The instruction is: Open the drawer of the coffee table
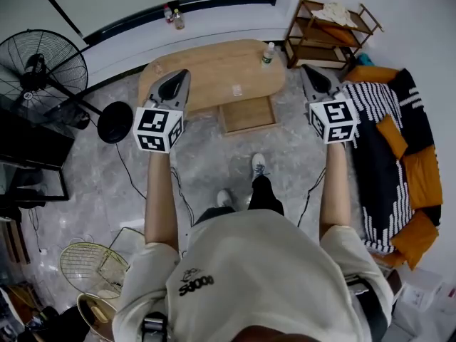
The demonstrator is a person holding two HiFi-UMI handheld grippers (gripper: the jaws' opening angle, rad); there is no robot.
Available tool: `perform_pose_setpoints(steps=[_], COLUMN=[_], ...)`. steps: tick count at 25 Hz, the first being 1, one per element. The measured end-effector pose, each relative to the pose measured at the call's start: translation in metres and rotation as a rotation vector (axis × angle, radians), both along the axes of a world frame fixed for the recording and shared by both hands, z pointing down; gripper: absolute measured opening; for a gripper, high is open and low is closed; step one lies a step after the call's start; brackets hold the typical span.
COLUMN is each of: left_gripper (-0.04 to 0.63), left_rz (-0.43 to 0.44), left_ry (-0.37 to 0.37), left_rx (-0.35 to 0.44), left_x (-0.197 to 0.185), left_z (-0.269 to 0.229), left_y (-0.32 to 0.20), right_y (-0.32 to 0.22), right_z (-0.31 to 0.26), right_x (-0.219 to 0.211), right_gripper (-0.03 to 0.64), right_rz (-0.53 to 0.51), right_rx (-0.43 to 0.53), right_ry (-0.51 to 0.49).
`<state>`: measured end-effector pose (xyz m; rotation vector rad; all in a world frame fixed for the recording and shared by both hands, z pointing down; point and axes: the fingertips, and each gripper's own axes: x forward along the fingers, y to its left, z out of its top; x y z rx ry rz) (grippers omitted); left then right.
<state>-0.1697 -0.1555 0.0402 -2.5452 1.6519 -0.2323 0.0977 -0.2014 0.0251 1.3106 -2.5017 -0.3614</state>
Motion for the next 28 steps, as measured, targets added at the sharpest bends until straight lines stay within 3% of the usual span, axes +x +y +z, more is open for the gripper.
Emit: perform_pose_setpoints(steps=[10,19,28], left_gripper=[0.018,0.018,0.018], left_rz=[-0.001,0.017,0.007], left_ry=[-0.019,0.013,-0.012], left_rx=[0.063,0.065,0.060], left_x=[0.001,0.016,0.016], left_z=[-0.022,-0.025,-0.021], left_y=[0.069,0.093,0.097], right_y=[0.075,0.098,0.108], right_z=[-0.028,-0.036,-0.033], right_x=[-0.010,-0.014,-0.018], right_gripper=[0.006,0.006,0.006], right_rz=[0.007,-0.013,-0.033], right_rx=[0.075,0.091,0.088], right_ry=[-0.006,-0.017,0.007])
